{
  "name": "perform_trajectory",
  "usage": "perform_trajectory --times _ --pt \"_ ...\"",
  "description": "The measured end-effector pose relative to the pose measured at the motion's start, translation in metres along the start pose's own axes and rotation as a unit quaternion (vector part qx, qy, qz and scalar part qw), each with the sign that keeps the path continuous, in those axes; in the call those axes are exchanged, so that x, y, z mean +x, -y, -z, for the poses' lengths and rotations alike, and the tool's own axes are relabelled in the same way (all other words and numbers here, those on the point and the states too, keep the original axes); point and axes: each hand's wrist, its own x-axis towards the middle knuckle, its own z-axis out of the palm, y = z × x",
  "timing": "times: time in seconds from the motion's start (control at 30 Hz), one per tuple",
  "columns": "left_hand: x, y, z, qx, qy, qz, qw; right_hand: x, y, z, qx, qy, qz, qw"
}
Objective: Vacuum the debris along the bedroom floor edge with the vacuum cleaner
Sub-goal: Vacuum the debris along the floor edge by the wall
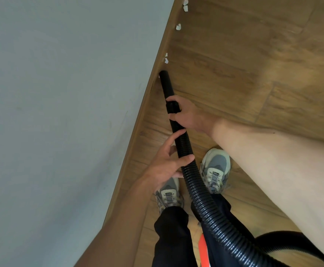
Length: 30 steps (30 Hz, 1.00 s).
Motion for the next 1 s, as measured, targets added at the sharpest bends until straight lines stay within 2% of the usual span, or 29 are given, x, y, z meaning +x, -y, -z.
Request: perform_trajectory --times 0.17,0.4,1.0 --pt "0.009 -0.009 -0.014 0.011 -0.007 -0.008 1.0 0.001 -0.001 0.016 0.016 -0.018 0.0 1.0" --pt "0.008 -0.01 -0.024 0.013 -0.01 -0.005 1.0 -0.003 0.0 0.027 0.002 -0.004 -0.007 1.0" --pt "-0.011 -0.002 -0.006 -0.011 -0.042 -0.03 0.999 -0.002 0.006 -0.002 0.037 0.012 -0.014 0.999"
